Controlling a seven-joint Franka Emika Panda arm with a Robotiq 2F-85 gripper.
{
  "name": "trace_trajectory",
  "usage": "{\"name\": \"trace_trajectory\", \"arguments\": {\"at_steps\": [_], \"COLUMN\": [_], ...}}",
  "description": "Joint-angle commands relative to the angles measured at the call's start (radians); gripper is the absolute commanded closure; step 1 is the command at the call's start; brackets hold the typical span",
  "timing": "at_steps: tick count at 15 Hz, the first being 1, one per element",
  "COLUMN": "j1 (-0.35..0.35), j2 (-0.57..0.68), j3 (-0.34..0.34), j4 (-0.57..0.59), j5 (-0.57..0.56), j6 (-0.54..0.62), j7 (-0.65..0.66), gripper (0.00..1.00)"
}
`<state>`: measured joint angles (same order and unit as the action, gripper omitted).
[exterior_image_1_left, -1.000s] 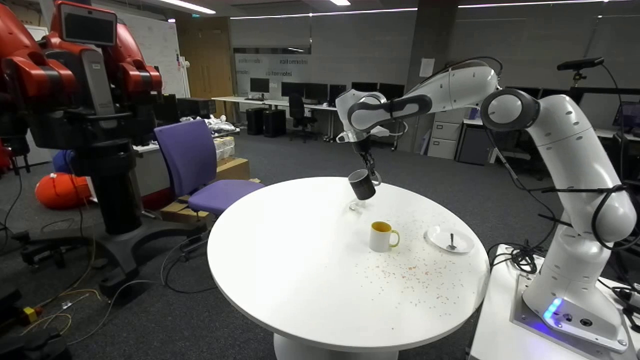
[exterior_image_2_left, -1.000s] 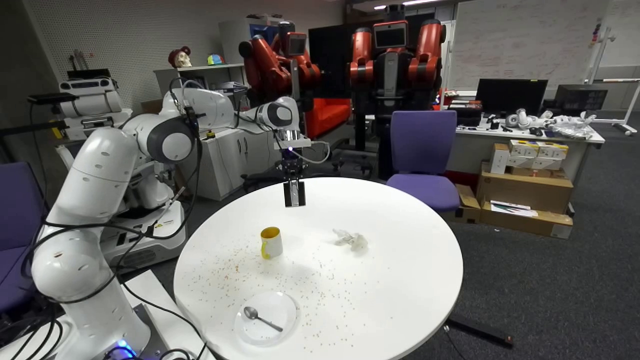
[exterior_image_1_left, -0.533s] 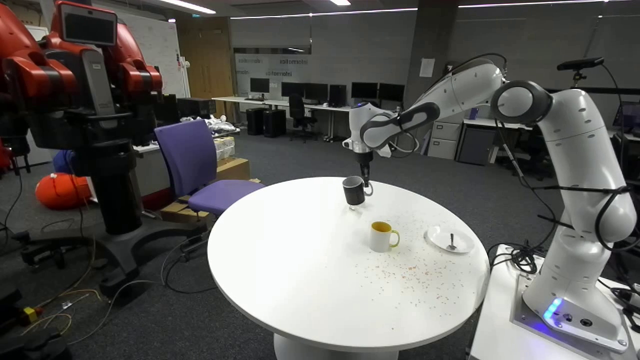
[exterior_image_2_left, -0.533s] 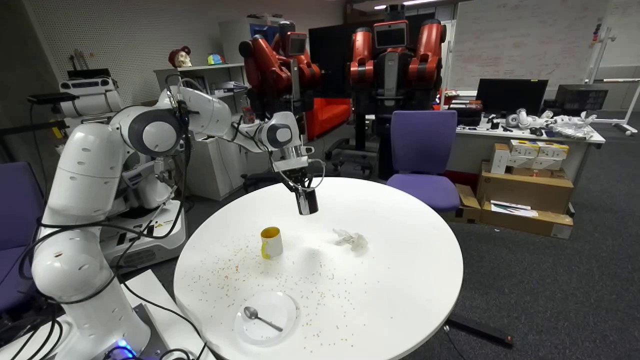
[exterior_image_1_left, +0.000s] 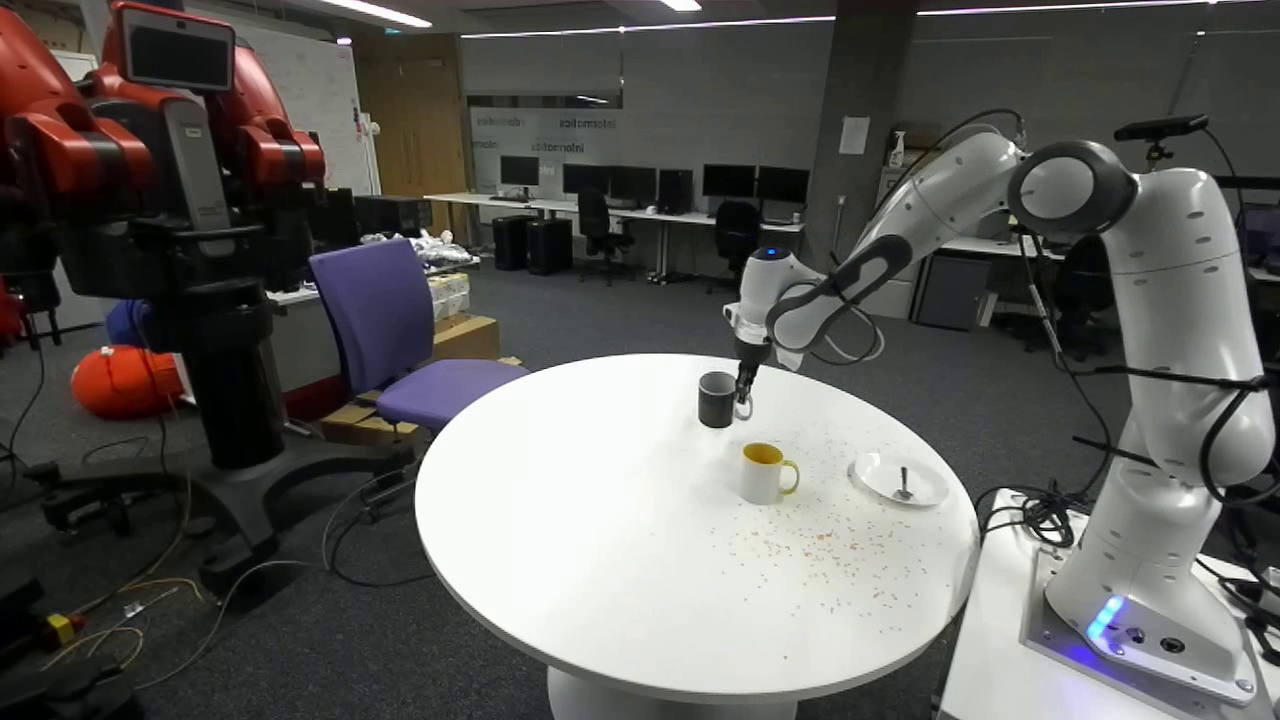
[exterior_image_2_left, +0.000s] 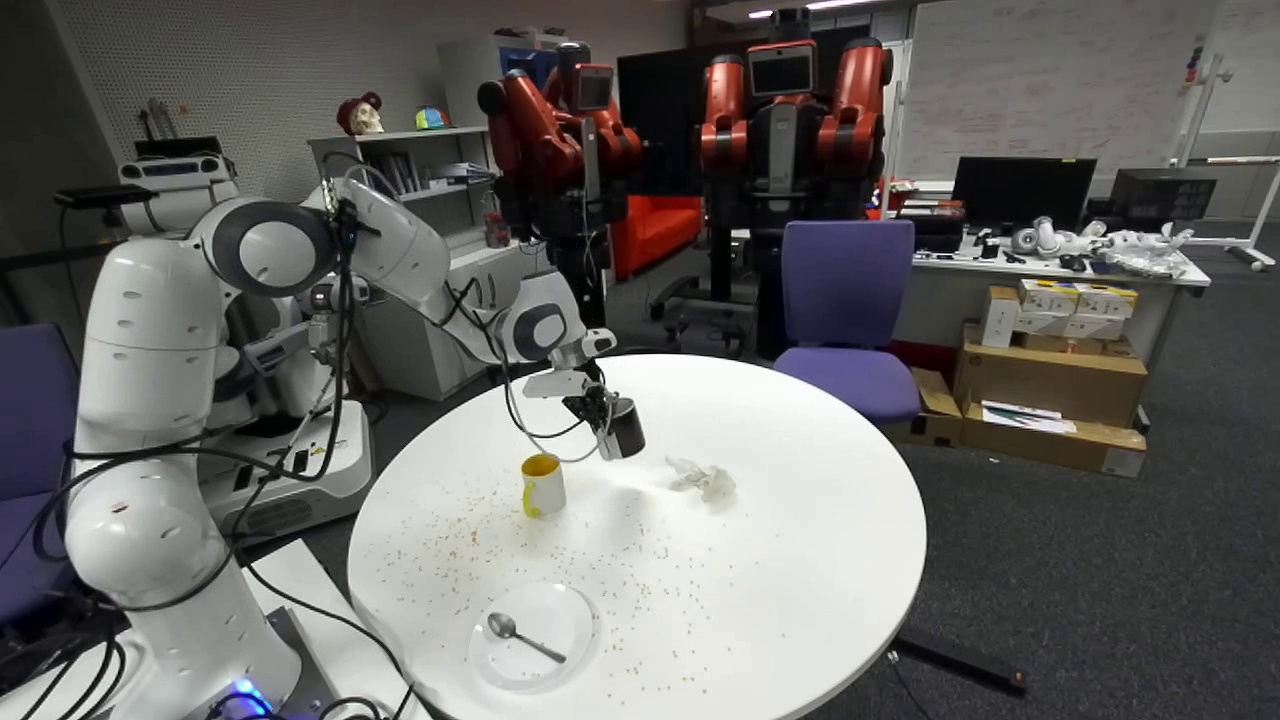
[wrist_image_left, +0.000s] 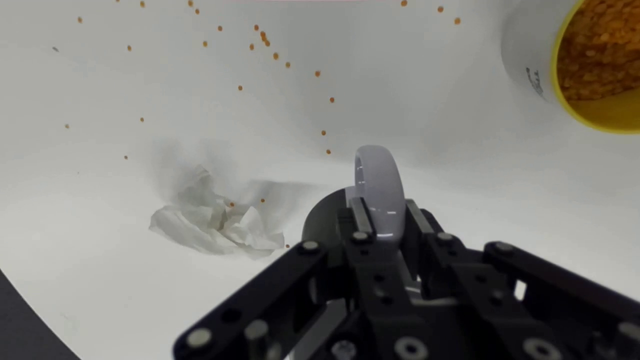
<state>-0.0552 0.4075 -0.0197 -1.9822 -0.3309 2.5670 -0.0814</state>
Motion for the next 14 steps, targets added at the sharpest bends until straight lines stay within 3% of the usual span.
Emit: {"name": "trace_trajectory", "arguments": {"at_steps": [1, 4, 6, 10, 13, 14], "j1": [0.037, 0.054, 0.064, 0.028, -0.011, 0.006], "j2": [-0.140, -0.217, -0.297, -0.452, -0.488, -0.455], "j3": [-0.083, -0.160, -0.221, -0.262, -0.185, -0.168], "j4": [-0.254, -0.424, -0.516, -0.529, -0.479, -0.468], "j5": [-0.022, -0.045, -0.075, -0.108, 0.040, 0.168], "j6": [0.228, 0.367, 0.401, 0.296, 0.247, 0.277], "j7": [0.157, 0.206, 0.202, 0.136, 0.008, -0.077], "gripper": [0.95, 0.95, 0.95, 0.95, 0.95, 0.95]}}
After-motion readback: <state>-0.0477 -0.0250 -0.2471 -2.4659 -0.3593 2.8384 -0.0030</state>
